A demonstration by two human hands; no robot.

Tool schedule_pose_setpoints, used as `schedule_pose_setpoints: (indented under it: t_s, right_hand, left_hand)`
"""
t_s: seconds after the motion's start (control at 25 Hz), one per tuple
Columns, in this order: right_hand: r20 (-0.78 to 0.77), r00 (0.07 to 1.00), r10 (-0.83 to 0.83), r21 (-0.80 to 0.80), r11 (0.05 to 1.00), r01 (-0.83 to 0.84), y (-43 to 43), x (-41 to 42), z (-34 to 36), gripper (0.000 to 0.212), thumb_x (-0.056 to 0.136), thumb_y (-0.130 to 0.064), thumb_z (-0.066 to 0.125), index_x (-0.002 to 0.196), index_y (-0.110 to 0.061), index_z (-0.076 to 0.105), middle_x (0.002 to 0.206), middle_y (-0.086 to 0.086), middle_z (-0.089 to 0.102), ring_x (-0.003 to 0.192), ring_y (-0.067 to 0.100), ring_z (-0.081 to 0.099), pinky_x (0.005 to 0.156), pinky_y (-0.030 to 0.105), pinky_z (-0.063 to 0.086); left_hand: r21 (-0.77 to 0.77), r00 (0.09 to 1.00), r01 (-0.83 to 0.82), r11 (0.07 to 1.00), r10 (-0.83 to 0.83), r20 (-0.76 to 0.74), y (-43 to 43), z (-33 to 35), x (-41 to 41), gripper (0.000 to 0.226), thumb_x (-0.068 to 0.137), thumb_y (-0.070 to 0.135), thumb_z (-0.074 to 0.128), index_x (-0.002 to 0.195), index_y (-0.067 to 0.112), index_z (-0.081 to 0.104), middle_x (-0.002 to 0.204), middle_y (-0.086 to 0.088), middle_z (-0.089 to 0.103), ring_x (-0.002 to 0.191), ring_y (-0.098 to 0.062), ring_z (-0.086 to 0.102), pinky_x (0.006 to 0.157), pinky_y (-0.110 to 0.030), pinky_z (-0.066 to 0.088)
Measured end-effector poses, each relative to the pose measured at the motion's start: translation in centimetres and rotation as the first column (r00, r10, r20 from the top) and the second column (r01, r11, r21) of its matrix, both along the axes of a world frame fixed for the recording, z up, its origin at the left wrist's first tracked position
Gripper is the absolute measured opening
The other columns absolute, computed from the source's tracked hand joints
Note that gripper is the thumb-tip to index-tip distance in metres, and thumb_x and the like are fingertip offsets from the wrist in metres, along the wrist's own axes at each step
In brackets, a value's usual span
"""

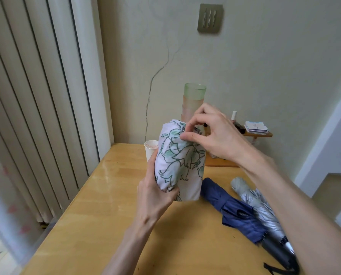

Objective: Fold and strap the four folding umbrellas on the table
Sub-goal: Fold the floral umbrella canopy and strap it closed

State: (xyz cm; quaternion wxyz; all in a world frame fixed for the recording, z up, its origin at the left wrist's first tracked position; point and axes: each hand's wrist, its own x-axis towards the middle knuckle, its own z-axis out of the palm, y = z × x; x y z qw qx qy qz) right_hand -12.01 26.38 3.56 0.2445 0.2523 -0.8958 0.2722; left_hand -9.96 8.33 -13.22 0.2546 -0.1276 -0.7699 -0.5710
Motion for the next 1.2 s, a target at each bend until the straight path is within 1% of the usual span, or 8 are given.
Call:
schedule_pose_setpoints:
  t_s: [0.12, 0.36, 0.48, 0.64, 0.84, 1.0, 1.08, 1.2]
  right_hand:
    - [0.028, 0.999, -0.047, 0.038, 0.998, 0.046, -0.4, 0.2, 0.6, 0.021, 0.08, -0.043, 0.088, 0.084, -0.027, 0.076, 0.098, -0.007, 0.06, 0.099, 0.014, 0.053, 0.079, 0.026, 0.035]
    - [0.049, 0.999, -0.014, 0.087, 0.996, 0.01, -0.4, 0.5, 2.0, 0.018, 0.084, -0.036, 0.087, 0.076, -0.031, 0.071, 0.096, -0.01, 0.062, 0.089, 0.007, 0.05, 0.076, 0.027, 0.033]
    - [0.086, 0.996, -0.017, 0.103, 0.995, 0.009, 0.0, 0.1, 2.0, 0.017, 0.086, -0.035, 0.086, 0.075, -0.034, 0.072, 0.096, -0.012, 0.062, 0.092, 0.007, 0.049, 0.081, 0.03, 0.034]
    - [0.185, 0.982, 0.048, 0.146, 0.986, -0.076, 0.9, -0.7, 1.9, 0.019, 0.094, -0.036, 0.078, 0.076, -0.039, 0.07, 0.102, -0.014, 0.061, 0.109, 0.018, 0.048, 0.101, 0.041, 0.036]
    - [0.132, 0.989, 0.062, 0.176, 0.981, -0.085, 0.8, -0.4, 1.5, 0.012, 0.1, -0.035, 0.07, 0.088, -0.038, 0.068, 0.101, -0.015, 0.048, 0.103, -0.005, 0.04, 0.096, 0.03, 0.025]
    - [0.143, 0.99, 0.006, 0.129, 0.991, -0.025, 1.2, -0.2, 1.3, 0.012, 0.083, -0.051, 0.081, 0.079, -0.042, 0.074, 0.103, -0.013, 0.05, 0.111, 0.013, 0.049, 0.101, 0.037, 0.037]
    - [0.178, 0.984, -0.009, 0.122, 0.992, -0.013, 1.4, -0.2, 1.6, 0.015, 0.079, -0.05, 0.086, 0.077, -0.038, 0.076, 0.102, -0.013, 0.051, 0.11, 0.014, 0.051, 0.099, 0.037, 0.041]
    - [0.207, 0.978, 0.017, 0.136, 0.99, -0.046, 1.2, -0.2, 2.1, 0.013, 0.086, -0.042, 0.084, 0.078, -0.038, 0.074, 0.103, -0.016, 0.049, 0.112, 0.013, 0.048, 0.099, 0.034, 0.035]
  left_hand:
    - [-0.026, 1.0, 0.002, 1.0, -0.002, 0.002, 0.1, -0.1, 0.0, 0.11, 0.066, 0.011, 0.078, 0.156, 0.05, 0.028, 0.119, 0.032, 0.067, 0.092, -0.017, 0.074, 0.076, -0.044, 0.063]
    - [-0.087, 1.0, -0.001, 0.996, 0.001, 0.003, -0.1, 0.0, -0.4, 0.109, 0.065, 0.02, 0.077, 0.157, 0.05, 0.027, 0.109, 0.023, 0.074, 0.091, -0.028, 0.073, 0.074, -0.045, 0.061]
    - [-0.126, 1.0, 0.011, 0.992, -0.011, -0.003, -0.2, -0.1, -0.4, 0.112, 0.066, 0.015, 0.078, 0.157, 0.052, 0.024, 0.102, 0.029, 0.07, 0.085, -0.027, 0.071, 0.072, -0.043, 0.06]
    - [-0.153, 0.999, 0.042, 0.987, -0.044, -0.008, -0.8, -0.3, -0.8, 0.115, 0.066, 0.012, 0.078, 0.159, 0.052, 0.023, 0.109, 0.027, 0.068, 0.084, -0.027, 0.071, 0.071, -0.044, 0.061]
    - [-0.079, 0.997, 0.056, 0.995, -0.059, -0.043, -0.8, -0.4, -0.4, 0.111, 0.065, 0.001, 0.082, 0.154, 0.047, 0.034, 0.112, 0.031, 0.07, 0.089, -0.014, 0.073, 0.076, -0.042, 0.063]
    - [-0.067, 0.997, 0.039, 0.997, -0.043, -0.065, -0.9, -0.3, -0.4, 0.11, 0.063, -0.003, 0.083, 0.152, 0.042, 0.038, 0.114, 0.037, 0.067, 0.094, -0.006, 0.072, 0.079, -0.038, 0.063]
    - [-0.076, 0.997, 0.039, 0.996, -0.043, -0.058, -0.9, -0.3, -0.4, 0.11, 0.063, -0.003, 0.082, 0.15, 0.048, 0.037, 0.111, 0.036, 0.068, 0.09, -0.009, 0.073, 0.077, -0.038, 0.063]
    - [-0.082, 0.997, 0.066, 0.994, -0.069, -0.036, -1.0, -0.2, -0.4, 0.112, 0.064, 0.002, 0.081, 0.152, 0.052, 0.033, 0.11, 0.032, 0.07, 0.088, -0.014, 0.074, 0.076, -0.041, 0.063]
